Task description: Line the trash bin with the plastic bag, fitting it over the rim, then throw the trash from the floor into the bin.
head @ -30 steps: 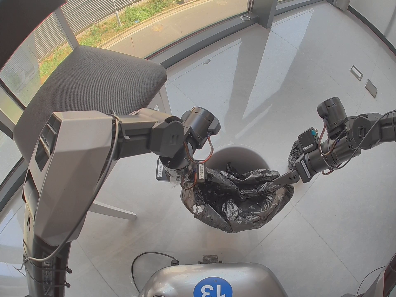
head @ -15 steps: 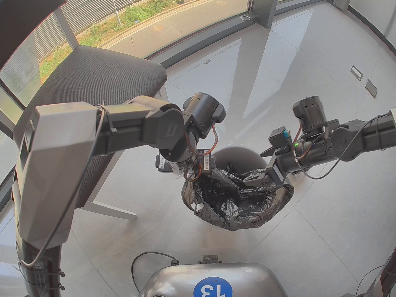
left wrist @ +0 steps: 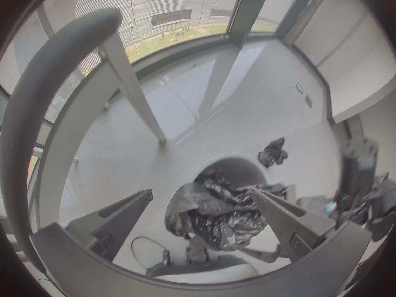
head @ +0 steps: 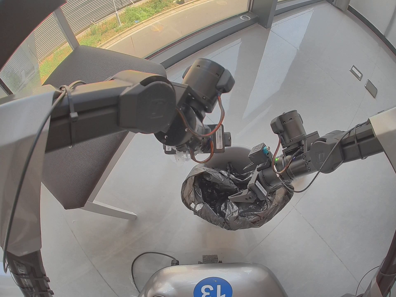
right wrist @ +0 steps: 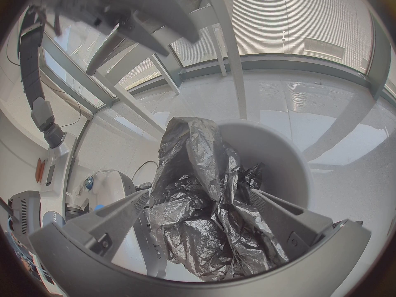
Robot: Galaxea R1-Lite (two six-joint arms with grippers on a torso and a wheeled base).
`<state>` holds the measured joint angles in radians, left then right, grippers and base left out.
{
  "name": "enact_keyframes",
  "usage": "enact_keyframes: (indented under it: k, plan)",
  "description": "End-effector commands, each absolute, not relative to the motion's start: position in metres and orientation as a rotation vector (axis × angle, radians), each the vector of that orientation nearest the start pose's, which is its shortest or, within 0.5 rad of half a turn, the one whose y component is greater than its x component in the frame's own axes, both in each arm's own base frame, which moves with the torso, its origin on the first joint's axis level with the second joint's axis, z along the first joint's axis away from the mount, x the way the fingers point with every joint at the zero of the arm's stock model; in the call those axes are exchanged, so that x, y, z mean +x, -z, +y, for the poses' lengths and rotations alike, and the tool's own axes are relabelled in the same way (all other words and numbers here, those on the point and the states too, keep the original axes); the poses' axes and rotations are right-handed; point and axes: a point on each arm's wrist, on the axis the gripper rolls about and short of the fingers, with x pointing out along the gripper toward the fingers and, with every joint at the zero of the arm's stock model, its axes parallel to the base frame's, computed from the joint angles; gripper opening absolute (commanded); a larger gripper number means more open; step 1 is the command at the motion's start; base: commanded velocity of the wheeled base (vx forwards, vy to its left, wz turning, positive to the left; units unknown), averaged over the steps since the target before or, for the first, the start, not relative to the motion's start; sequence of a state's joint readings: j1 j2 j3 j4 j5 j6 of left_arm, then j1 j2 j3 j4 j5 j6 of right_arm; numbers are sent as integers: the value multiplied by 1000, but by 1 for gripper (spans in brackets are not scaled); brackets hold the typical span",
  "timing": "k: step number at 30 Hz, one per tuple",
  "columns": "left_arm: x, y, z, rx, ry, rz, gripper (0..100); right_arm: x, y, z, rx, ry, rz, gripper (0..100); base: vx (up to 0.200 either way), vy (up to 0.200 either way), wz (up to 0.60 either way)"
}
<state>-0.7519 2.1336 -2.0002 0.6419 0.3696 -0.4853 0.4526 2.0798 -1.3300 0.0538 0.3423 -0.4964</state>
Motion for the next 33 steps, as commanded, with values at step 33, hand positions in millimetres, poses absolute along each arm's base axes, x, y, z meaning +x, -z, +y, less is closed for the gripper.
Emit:
enact_keyframes:
  k: [33]
  plan:
    - [275,-295,-266,-146,277,571,100,362,-94,196,-503,-975,698,100,0,0,0]
